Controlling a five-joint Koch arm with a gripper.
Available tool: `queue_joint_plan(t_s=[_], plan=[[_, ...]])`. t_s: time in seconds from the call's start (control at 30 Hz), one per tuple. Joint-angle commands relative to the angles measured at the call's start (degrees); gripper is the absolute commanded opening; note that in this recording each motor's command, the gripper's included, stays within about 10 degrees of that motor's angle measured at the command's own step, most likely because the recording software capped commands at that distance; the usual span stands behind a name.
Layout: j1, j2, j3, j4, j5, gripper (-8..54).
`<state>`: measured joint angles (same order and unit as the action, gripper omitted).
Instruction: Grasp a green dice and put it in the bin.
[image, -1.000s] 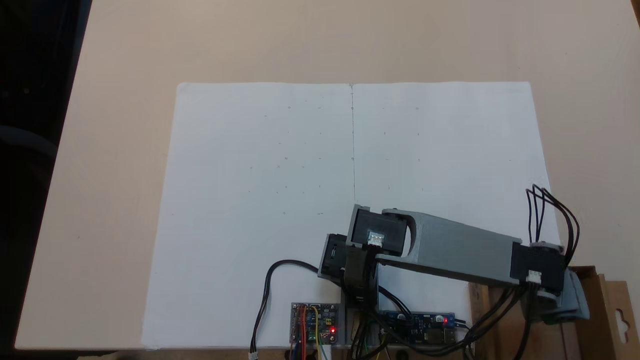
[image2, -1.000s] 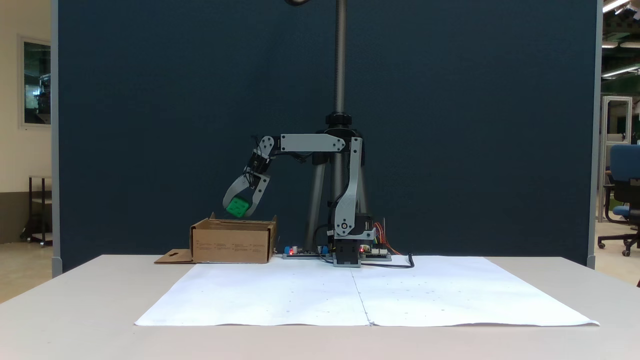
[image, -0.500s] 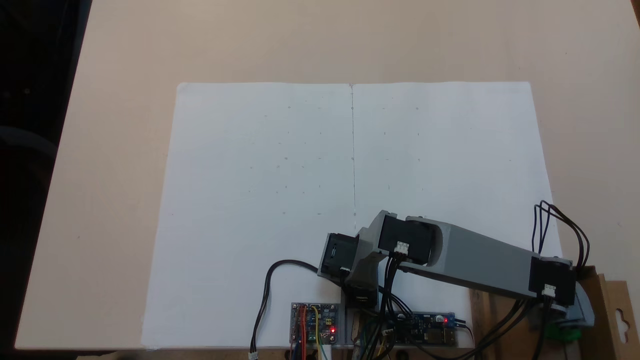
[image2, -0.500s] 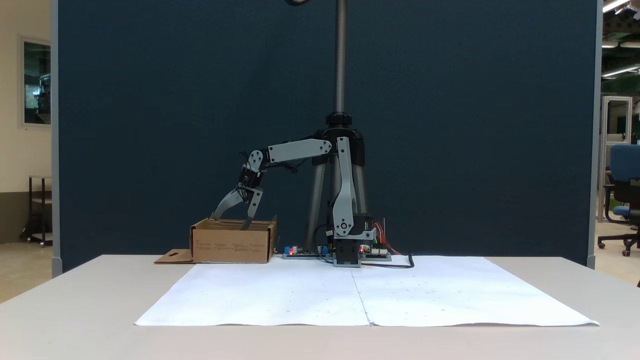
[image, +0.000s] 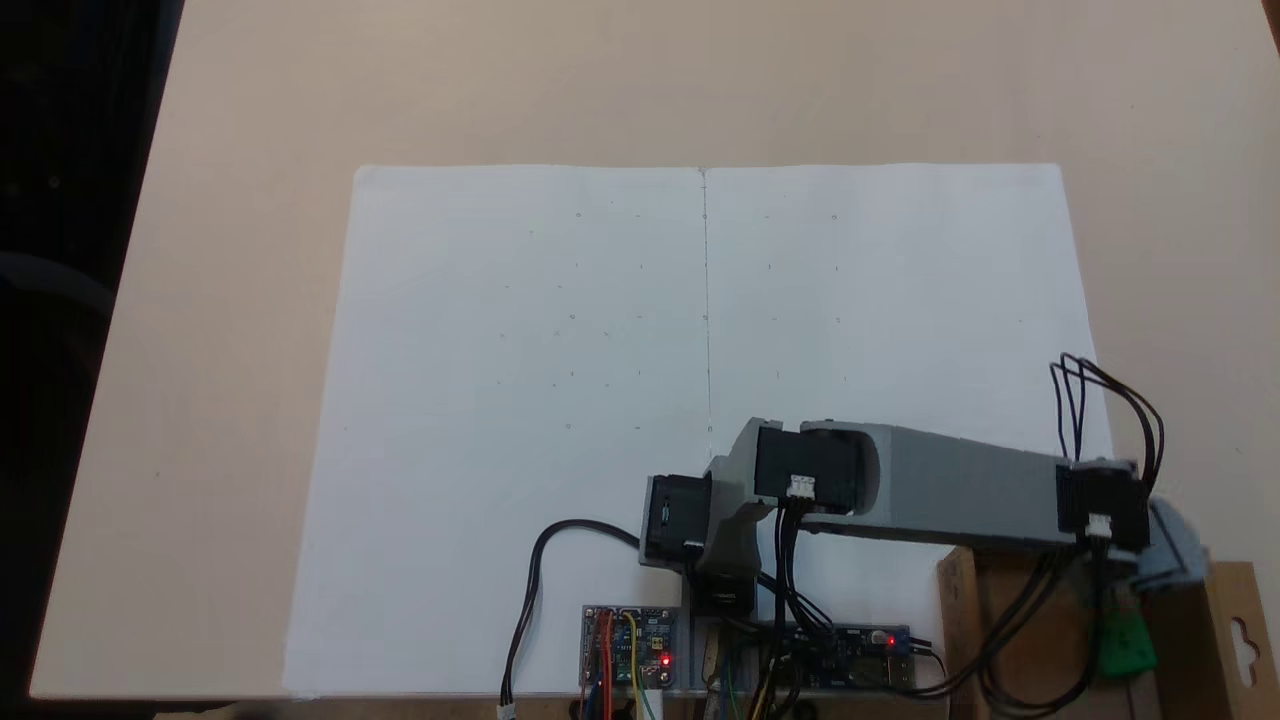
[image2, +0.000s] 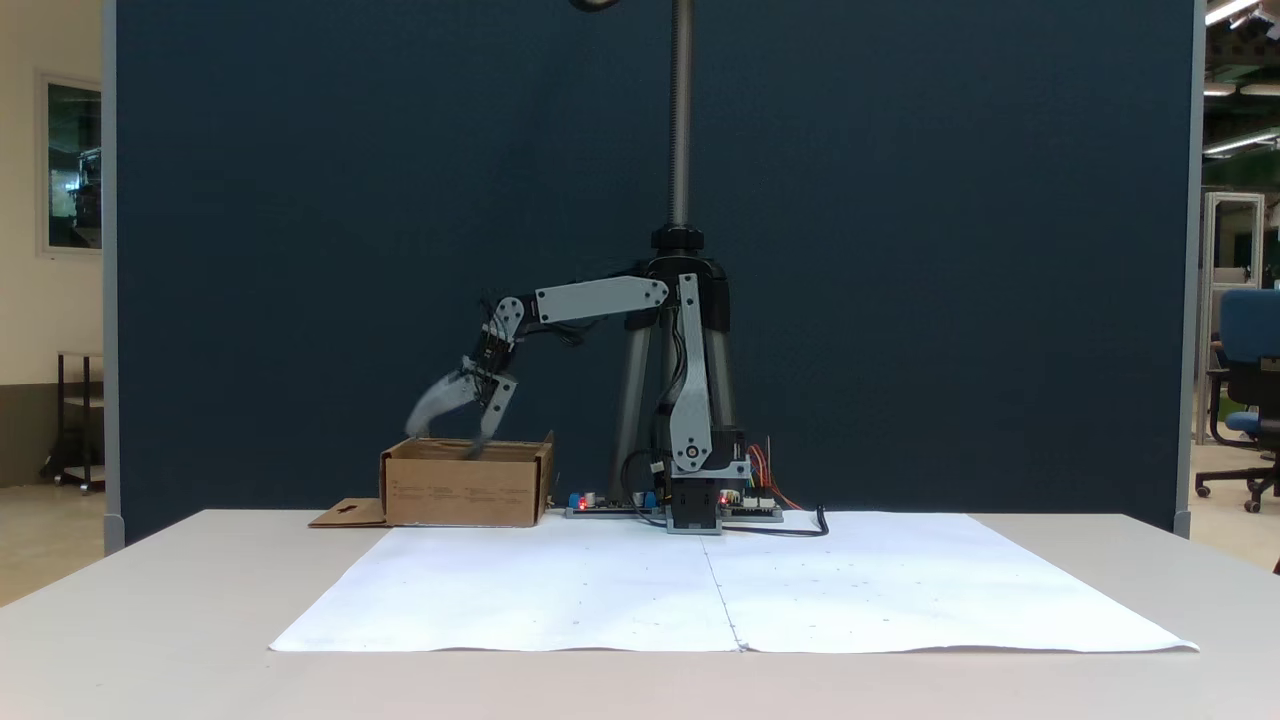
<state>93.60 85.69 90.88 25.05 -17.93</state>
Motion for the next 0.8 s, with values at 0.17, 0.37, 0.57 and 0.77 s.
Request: queue_joint_plan(t_s=[0.17,0.37,0.57,0.77], plan=[[-12.39,14.33,-1.32,-8.0,20.57,37.0],[-26.81,22.68,-0.62,-7.47,24.87,39.1],[-44.21,29.09,4.22,-7.65,24.87,45.0],[-61.35,32.7,11.34,-7.82,24.7,45.0]])
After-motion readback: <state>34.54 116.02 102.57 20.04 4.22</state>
